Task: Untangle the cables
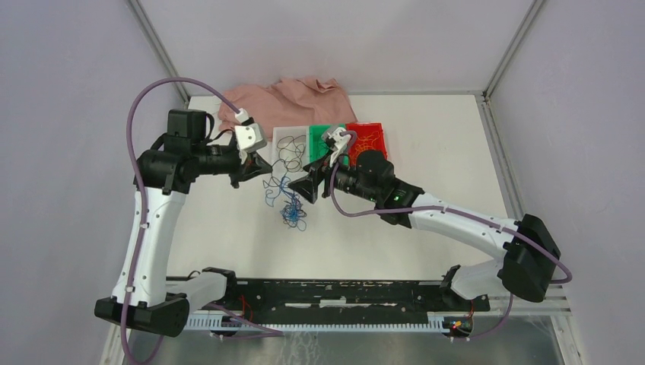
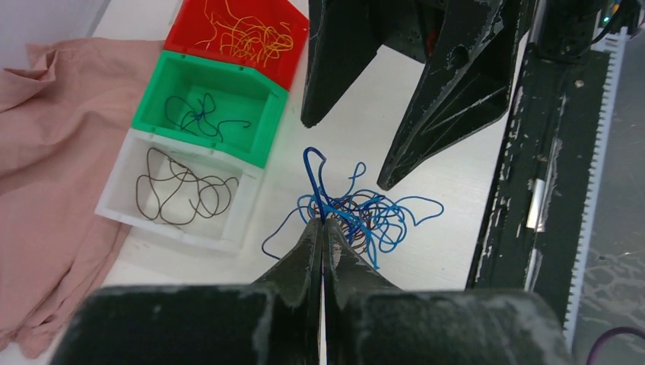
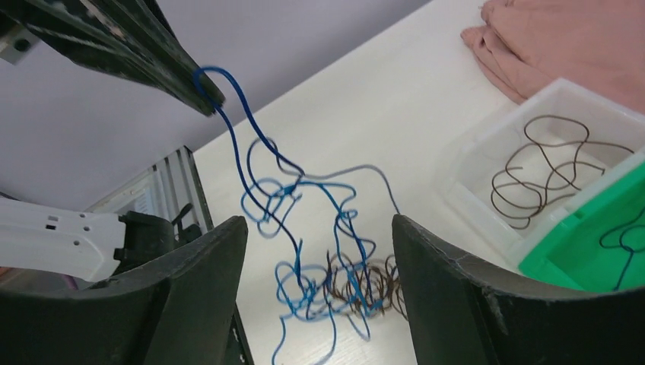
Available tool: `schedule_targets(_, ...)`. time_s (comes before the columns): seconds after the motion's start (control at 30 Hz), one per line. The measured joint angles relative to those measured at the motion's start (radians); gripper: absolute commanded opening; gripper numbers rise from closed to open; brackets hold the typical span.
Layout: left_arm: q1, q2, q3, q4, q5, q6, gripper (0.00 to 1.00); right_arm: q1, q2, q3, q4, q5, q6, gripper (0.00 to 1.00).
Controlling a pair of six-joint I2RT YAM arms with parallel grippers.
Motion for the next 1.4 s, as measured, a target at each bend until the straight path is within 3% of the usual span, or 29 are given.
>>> schedule_targets(0.37,-0.030,0.002,0.012,0.003,0.075,-0.095,0.03,0.045,0.010,0.026,0.112,0.058,0.039,0.73)
schedule_targets(0.97,-0.095,0.058,0.168,0.055,0.178,-0.272,0.03,0.132,0.177,0.082,0.174,0.373,0.003,0.69)
schedule_targets(1.4,-0.119,0.134,0.436,0.209,0.137,-0.420,0.03,0.134,0.182,-0.219,0.227,0.571,0.004,0.68)
